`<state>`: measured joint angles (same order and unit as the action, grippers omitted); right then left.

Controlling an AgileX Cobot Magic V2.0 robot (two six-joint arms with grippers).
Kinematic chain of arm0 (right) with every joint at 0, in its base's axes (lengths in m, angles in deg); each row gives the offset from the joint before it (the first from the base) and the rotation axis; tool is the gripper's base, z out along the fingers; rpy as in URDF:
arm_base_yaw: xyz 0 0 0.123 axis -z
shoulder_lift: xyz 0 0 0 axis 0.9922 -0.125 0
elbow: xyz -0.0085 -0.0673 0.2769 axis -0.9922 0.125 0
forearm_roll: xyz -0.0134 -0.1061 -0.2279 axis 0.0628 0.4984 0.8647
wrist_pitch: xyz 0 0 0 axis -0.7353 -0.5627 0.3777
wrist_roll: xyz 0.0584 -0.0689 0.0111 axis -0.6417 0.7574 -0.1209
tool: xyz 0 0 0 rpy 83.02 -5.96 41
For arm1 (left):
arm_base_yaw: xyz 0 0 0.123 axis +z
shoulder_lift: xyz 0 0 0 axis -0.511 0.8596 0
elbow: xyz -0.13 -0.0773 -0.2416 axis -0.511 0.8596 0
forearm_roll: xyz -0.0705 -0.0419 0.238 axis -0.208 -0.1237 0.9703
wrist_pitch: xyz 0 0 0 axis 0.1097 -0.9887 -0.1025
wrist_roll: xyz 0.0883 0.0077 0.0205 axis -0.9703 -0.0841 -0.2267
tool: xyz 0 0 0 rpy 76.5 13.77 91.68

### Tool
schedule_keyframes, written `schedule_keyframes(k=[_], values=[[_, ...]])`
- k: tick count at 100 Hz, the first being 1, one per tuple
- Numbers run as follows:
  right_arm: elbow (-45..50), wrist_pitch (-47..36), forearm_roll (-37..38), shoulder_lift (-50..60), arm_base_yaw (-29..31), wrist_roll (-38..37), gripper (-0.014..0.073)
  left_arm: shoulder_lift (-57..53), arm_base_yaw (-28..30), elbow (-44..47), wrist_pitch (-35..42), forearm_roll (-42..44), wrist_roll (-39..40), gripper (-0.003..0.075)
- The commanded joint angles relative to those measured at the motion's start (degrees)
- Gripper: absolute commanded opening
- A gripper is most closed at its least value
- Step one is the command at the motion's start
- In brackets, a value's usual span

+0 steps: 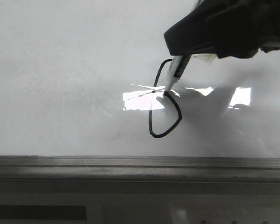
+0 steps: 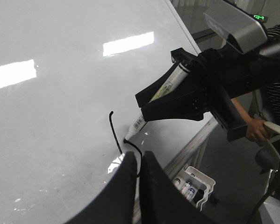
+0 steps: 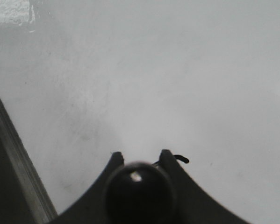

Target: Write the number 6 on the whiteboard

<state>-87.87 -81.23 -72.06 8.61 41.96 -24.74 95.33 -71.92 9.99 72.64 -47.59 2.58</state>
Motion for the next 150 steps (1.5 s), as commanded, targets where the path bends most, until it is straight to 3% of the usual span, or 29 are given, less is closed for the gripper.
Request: schedule_keyframes(k=[1, 52, 74, 81, 86, 94, 103, 114, 131, 150], values=[[-1.5, -4.2, 1.3, -1.1, -0.9, 1.1, -0.0044, 0.3, 0.1, -1.6, 0.7, -1.1, 0.4, -0.0020], [-2.1, -4.7, 1.3, 1.0, -3.9, 1.1, -0.0045, 0.3, 0.1, -1.6, -0.4, -1.1, 0.4, -0.0020], [-10.8, 14.8, 1.3, 10.8, -7.4, 1.1, -0.0044, 0.3, 0.1, -1.6, -2.6, -0.9, 0.4, -0.0011], [-12.5, 18.3, 1.3, 12.1, -7.3, 1.1, -0.0045, 0.4, 0.1, -1.9, -2.6, 0.3, 0.4, 0.0055], [-13.1, 19.4, 1.3, 12.5, -7.3, 1.1, -0.0045, 1.3, 0.1, -2.3, -2.9, 1.3, 0.4, 0.0144], [-13.6, 20.7, 1.3, 12.5, -7.3, 1.1, -0.0045, 4.3, 0.1, -4.1, -5.1, 3.0, 0.4, 0.0347], [-13.6, 22.5, 0.8, 12.0, -7.4, 1.1, -0.0045, 9.1, 0.1, -6.9, -10.9, 3.5, -1.5, 0.0455], [-13.6, 24.5, 0.7, 11.2, -8.5, 1.1, -0.0046, 16.1, 0.1, -11.1, -16.6, 3.5, -2.3, 0.0447], [-13.6, 24.3, 0.7, 11.2, -12.5, 1.1, -0.0048, 25.0, 0.1, -16.1, -26.0, 1.7, -11.5, 0.0440], [-13.6, 24.3, 0.7, 11.2, -16.2, 1.1, -0.0048, 31.1, -1.7, -19.3, -27.7, -1.0, -17.8, 0.0440]])
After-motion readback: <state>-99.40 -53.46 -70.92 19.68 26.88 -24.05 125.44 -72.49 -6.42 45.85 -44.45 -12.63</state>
